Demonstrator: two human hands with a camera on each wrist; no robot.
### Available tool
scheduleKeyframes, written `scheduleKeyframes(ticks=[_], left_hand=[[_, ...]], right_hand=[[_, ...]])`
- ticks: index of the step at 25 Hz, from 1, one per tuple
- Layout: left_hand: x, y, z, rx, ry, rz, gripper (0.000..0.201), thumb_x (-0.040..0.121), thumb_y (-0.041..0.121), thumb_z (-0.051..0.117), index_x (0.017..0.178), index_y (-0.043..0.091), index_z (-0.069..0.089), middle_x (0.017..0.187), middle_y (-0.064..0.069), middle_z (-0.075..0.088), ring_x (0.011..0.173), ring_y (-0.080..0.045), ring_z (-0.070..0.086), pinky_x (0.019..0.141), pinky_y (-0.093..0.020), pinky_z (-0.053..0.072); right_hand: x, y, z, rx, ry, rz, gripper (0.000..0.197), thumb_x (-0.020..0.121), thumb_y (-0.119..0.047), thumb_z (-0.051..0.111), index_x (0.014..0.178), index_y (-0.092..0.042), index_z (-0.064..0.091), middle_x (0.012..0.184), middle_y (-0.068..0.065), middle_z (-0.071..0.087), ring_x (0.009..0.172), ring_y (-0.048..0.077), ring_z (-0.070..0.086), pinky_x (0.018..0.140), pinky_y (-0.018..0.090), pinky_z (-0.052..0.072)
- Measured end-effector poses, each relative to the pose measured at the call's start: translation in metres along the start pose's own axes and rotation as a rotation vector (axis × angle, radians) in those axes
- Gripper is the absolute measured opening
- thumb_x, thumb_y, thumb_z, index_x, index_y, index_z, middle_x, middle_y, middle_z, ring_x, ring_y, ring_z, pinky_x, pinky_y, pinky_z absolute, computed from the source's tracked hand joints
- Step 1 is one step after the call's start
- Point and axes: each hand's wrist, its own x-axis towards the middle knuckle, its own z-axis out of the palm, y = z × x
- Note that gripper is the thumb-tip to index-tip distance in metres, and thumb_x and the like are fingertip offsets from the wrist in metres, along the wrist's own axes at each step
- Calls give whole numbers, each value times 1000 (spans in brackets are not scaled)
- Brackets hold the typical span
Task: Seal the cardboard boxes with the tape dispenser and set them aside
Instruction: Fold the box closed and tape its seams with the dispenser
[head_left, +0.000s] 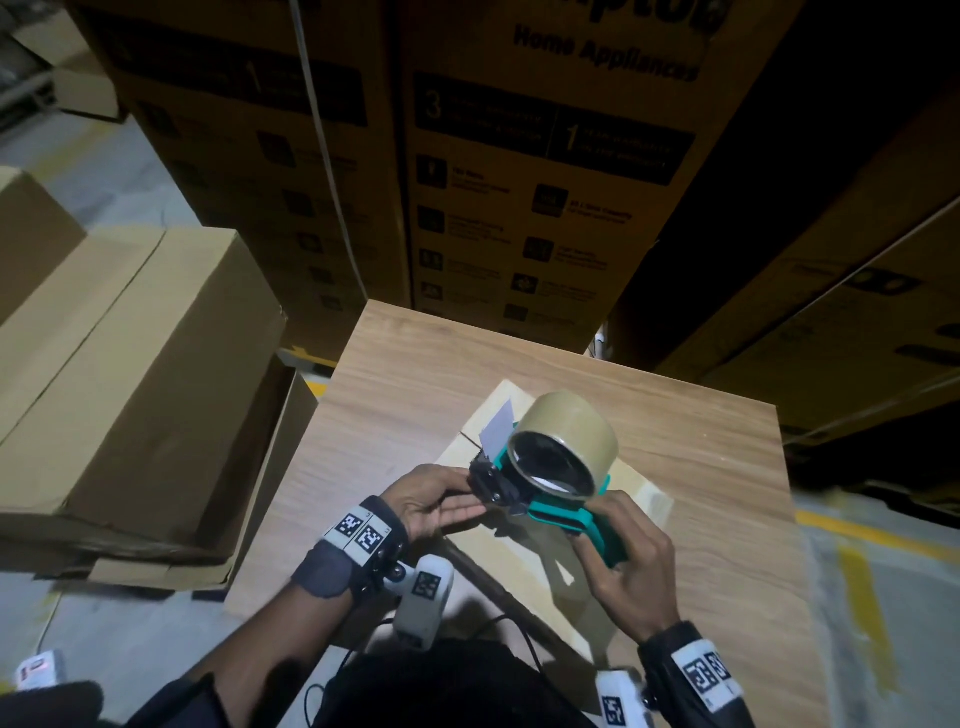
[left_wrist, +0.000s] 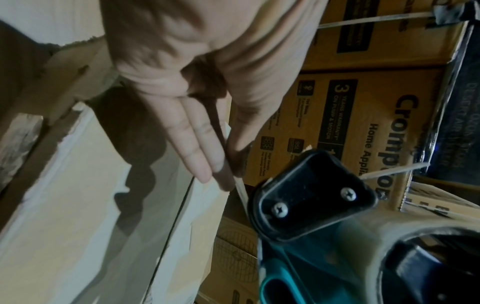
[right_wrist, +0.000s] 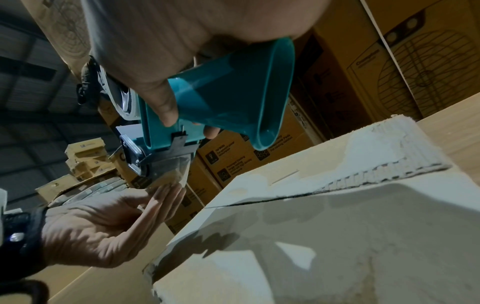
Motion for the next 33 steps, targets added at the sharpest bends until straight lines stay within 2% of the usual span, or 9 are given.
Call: scheduleKeyframes(ticks=[5, 8, 9, 12, 14, 19, 27, 30, 33], left_hand=[[13, 14, 3, 66, 60, 156, 10, 96, -6, 62, 91, -4, 70, 81, -23, 75, 63, -22, 75, 62, -31, 64], [21, 29, 8, 129, 64, 200, 3, 92, -4, 68, 90, -4, 69, 76, -20, 74, 60, -20, 73, 61, -31, 64], [22, 37, 5, 132, 54, 200, 5, 91, -2, 70, 93, -6, 69, 81, -22, 75, 62, -21, 74, 62, -30, 64], [29, 62, -21, 135, 44, 213, 37, 80, 8, 79, 110, -12, 69, 102, -31, 73, 75, -25, 76, 68, -30, 64], [32, 75, -32, 235, 13, 248, 44, 77, 13, 80, 112, -11, 70, 104, -29, 74, 79, -25, 77, 77, -31, 63], [48, 90, -30, 446, 50, 355, 25, 87, 11, 77, 106, -5, 73, 96, -21, 77, 81, -20, 77, 67, -26, 62], [68, 71, -47, 367, 84, 408, 17, 91, 5, 73, 103, -7, 73, 98, -26, 76, 76, -20, 75, 67, -24, 61], [72, 69, -49, 359, 87, 400, 22, 91, 4, 73, 107, -10, 71, 98, -27, 75, 70, -18, 75, 66, -24, 62], [75, 67, -52, 367, 86, 370, 24, 90, 5, 74, 108, -11, 71, 99, -28, 75, 69, -17, 75, 67, -24, 63]], right_hand=[[6, 0, 9, -47, -118, 142, 37, 85, -15, 65, 115, -35, 56, 105, -10, 55, 90, 6, 58, 64, 39, 57], [15, 0, 12, -17, -164, 199, 34, 89, -16, 63, 117, -35, 55, 107, -10, 52, 94, 7, 56, 69, 45, 59], [17, 1, 8, 5, -174, 223, 35, 90, -13, 64, 117, -34, 55, 109, -10, 53, 97, 7, 57, 72, 45, 59], [10, 13, -14, 45, -189, 266, 45, 89, -2, 72, 116, -34, 57, 113, -12, 57, 106, 9, 59, 78, 42, 57], [2, 23, -26, 60, -211, 285, 43, 87, 1, 74, 114, -30, 59, 114, -10, 58, 107, 13, 60, 81, 45, 56], [5, 27, -13, -25, -178, 269, 32, 85, -13, 68, 112, -28, 61, 108, -10, 56, 96, 10, 59, 75, 39, 54], [8, 34, 7, -126, -208, 270, 36, 86, -23, 63, 117, -39, 57, 108, -11, 54, 87, 10, 57, 62, 36, 56], [8, 37, 9, -147, -227, 272, 40, 86, -18, 65, 116, -43, 53, 105, -12, 53, 86, 7, 55, 59, 29, 53], [6, 40, 14, -161, -255, 296, 48, 88, -9, 71, 117, -43, 54, 106, -14, 51, 85, 4, 55, 59, 31, 54]])
